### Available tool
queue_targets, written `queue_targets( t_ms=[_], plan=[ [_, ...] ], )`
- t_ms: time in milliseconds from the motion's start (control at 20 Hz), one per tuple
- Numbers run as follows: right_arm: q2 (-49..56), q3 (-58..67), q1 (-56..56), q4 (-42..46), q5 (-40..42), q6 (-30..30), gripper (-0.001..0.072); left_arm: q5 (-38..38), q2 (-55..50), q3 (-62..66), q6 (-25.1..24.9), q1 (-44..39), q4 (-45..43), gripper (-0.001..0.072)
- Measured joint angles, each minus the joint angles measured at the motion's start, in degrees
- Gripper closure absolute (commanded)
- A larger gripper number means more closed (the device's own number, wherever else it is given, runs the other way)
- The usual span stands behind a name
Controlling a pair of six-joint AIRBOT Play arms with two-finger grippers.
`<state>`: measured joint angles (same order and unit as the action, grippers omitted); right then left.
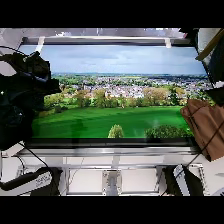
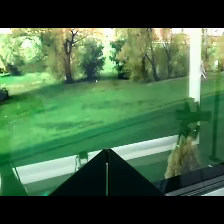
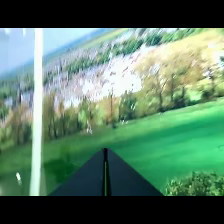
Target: Fold the clothes and pants, and hang the long-sleeved shirts on hangers.
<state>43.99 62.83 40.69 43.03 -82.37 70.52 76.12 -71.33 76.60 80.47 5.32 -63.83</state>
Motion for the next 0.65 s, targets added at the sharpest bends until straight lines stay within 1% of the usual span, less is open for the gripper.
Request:
queue_targets(
  t_ms=[150,250,650],
  plan=[
    [-0.85,0.0,-8.09,4.55,-0.81,-0.87,0.0661,2.38,1.97,0.02,0.57,0.0,0.2,0.0692],
    [-1.11,0.0,-11.02,7.19,-0.96,-1.11,0.0661,4.13,2.62,0.02,0.92,0.0,0.76,0.0692],
    [-1.33,0.0,-14.12,10.49,0.24,-1.31,0.0661,6.36,3.1,0.02,1.57,0.0,1.31,0.0692]
  ],
)
